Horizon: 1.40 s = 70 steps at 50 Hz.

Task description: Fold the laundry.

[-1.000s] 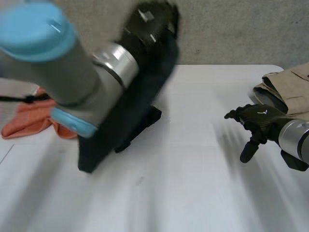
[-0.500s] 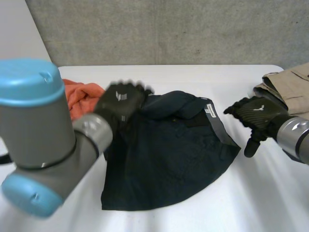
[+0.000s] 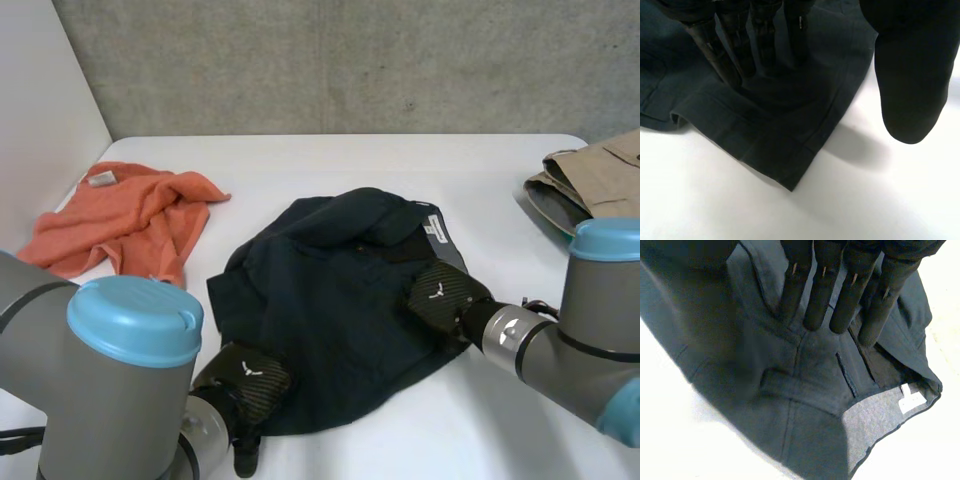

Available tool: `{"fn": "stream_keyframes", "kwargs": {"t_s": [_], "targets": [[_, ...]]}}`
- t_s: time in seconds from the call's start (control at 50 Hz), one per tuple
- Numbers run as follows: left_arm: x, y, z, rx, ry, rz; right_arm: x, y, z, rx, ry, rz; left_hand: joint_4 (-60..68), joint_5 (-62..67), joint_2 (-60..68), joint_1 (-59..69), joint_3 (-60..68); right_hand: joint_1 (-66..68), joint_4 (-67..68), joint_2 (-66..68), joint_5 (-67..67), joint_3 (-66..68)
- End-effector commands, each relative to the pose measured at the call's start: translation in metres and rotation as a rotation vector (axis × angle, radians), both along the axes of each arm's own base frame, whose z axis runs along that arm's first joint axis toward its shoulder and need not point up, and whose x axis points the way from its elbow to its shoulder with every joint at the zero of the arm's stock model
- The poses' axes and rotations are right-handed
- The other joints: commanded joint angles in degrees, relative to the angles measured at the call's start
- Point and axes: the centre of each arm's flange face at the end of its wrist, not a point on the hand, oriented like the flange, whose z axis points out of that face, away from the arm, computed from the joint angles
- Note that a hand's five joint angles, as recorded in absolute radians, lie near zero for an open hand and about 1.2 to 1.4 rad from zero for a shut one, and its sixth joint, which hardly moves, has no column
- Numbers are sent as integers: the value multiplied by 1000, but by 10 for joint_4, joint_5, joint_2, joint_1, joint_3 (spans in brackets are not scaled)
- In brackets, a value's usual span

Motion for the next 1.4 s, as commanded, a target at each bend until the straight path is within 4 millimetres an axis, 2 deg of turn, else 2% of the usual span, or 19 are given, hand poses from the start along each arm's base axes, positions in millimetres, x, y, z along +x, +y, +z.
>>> {"fn": "stream_keyframes", "kwargs": {"t_s": [0.02,0.16,0.28,0.38,0.4,0.46,0.54,0.64,0.7,0.72,0.78,0.8,0.9,1.06,1.16,1.22,1.24,1.28,1.4], "targets": [[-6,-5,-11,-70,-25,-20,1,-3,1,49,-32,-72,3,6,1,-5,1,275,278,272,297,278],[-8,-16,-25,-143,-110,-26,-2,3,29,121,-163,-162,77,80,75,69,75,275,278,272,297,278],[-13,-36,-35,-243,-154,-2,-12,20,64,191,-231,-245,191,194,189,183,189,275,278,272,297,278],[-14,-48,-31,-284,-147,30,-19,31,81,222,-250,-273,485,488,483,477,483,275,278,272,297,278],[-16,-49,-27,-299,-123,30,-20,34,86,225,-248,-275,610,613,608,603,608,275,278,272,297,278],[-18,-53,-20,-315,-99,38,-20,38,92,222,-248,-273,612,615,610,604,610,275,278,272,297,278],[-15,-67,6,-371,-48,84,-20,42,103,212,-241,-273,612,615,610,604,610,275,278,272,297,278],[-2,-91,69,-517,88,155,-25,57,115,275,-150,-267,612,615,610,604,610,275,278,272,297,278],[2,-99,89,-562,139,150,-27,65,106,359,-53,-244,612,615,610,604,610,275,278,272,297,278],[1,-105,92,-569,153,138,-28,68,95,418,23,-226,612,615,610,604,610,255,258,252,277,258],[-1,-110,91,-555,158,108,-26,69,83,457,103,-190,612,615,610,604,610,-62,-59,-65,-40,-59],[-3,-109,88,-534,148,90,-24,65,77,449,125,-190,612,615,610,604,610,-230,-227,-233,-208,-227],[-5,-101,78,-468,120,73,-16,54,79,383,71,-276,612,615,610,604,610,-365,-361,-367,-342,-361],[0,-94,71,-421,117,95,-8,41,99,269,-43,-319,612,615,610,604,610,-375,-371,-377,-352,-371],[6,-84,78,-419,128,99,-2,32,87,265,-34,-322,612,615,610,604,610,-360,-356,-362,-337,-356],[10,-80,81,-421,132,104,4,29,79,254,-16,-335,612,615,610,604,610,-247,-244,-250,-225,-244],[11,-78,80,-416,129,106,6,30,81,234,-15,-350,612,615,610,604,610,-155,-152,-158,-133,-152],[13,-77,78,-407,126,108,5,29,89,193,-39,-381,612,615,610,604,610,-126,-122,-128,-103,-122],[14,-82,67,-380,105,119,-9,34,143,92,-135,-394,612,615,610,604,610,-79,-76,-82,-57,-76]]}}
